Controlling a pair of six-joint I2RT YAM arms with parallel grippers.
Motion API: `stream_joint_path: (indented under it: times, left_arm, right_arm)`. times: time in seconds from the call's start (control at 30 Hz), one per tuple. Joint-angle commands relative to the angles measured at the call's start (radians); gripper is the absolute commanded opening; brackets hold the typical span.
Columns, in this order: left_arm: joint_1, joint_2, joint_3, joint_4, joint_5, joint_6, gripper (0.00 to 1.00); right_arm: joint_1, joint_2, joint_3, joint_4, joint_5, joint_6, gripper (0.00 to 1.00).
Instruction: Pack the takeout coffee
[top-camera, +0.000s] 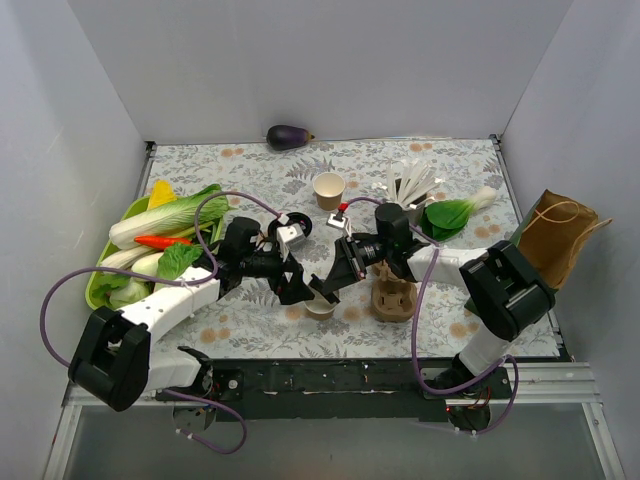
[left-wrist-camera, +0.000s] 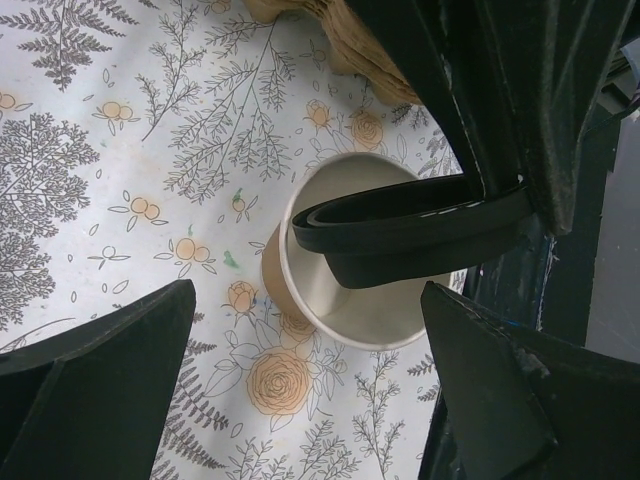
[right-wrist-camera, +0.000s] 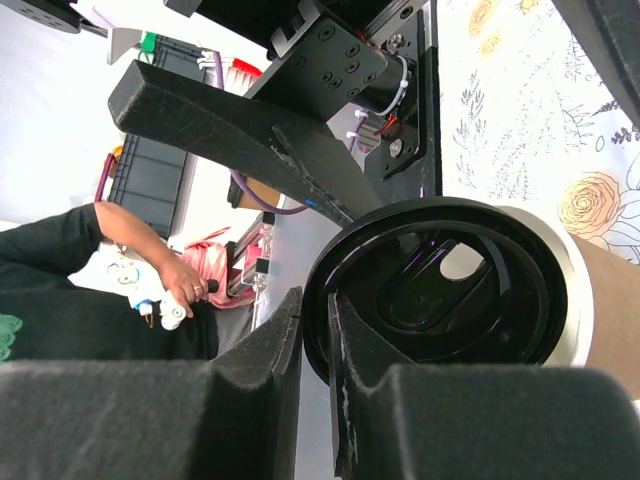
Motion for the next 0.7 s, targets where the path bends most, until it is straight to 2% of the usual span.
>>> stream_joint_path:
  times: [0.0, 0.67]
  left_arm:
    - [-0.006, 0.001, -0.016, 0.049, 0.028, -0.007, 0.98]
    - [-0.007, 0.036, -0.073, 0.112, -0.023, -0.028, 0.97]
  right_arm:
    - [0.002, 0.016, 0.036, -0.01, -0.004, -0.028, 0.2]
    - [-0.024, 0.024, 0.077, -0.105, 0.016, -0.1, 0.24]
